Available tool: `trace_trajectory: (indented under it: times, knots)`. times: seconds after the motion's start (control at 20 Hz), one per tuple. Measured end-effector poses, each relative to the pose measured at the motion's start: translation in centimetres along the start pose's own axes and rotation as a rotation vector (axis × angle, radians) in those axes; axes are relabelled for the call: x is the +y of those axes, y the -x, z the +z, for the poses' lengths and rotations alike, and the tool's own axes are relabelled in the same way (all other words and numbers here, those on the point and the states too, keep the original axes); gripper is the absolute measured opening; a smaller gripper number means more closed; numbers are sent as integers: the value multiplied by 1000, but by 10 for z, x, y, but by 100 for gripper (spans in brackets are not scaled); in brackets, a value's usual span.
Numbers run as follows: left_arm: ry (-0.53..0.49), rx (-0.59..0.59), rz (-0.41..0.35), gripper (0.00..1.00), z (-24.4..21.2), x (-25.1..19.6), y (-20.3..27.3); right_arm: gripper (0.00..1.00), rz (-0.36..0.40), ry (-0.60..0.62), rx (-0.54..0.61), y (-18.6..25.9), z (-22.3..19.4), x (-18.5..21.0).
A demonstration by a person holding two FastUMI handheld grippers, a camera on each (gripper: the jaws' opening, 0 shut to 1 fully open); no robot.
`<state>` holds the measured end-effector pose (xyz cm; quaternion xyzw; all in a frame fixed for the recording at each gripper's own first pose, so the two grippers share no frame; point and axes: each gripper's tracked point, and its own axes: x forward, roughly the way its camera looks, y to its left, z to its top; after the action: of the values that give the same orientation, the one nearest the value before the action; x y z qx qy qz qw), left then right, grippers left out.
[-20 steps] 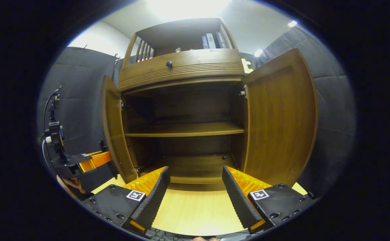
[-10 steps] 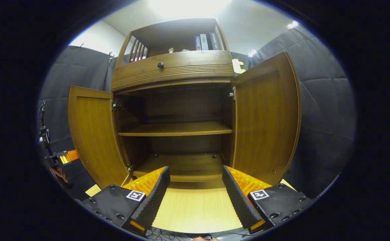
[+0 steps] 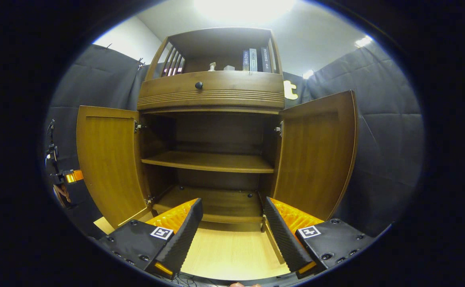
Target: Open the right door of the double-door shoe cabinet with the right hand, and open the left door with the left hand.
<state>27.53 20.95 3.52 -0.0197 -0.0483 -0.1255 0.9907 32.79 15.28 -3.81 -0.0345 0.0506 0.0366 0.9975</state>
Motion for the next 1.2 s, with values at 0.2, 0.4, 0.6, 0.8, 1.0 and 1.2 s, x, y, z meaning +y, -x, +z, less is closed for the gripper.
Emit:
trace_trajectory:
  times: [0.2,0.4,0.6,0.8,1.0,1.2]
  knots:
    - [77,-21,50,1,7,-3,20,97,-27,-31,-16,10,7,-18]
    - [85,-62,133,1,33,-10,64,100,-19,-34,-37,8,9,-32]
    - [35,-57,227,1,57,-30,91,97,33,-32,-60,5,13,-44]
    - [24,-78,278,2,72,-78,110,97,95,-26,-88,11,21,-56]
    - [39,-102,269,6,83,-130,111,97,152,-46,-86,18,17,-64]
    - [58,-127,280,46,92,-166,106,97,208,-81,-107,27,17,-74]
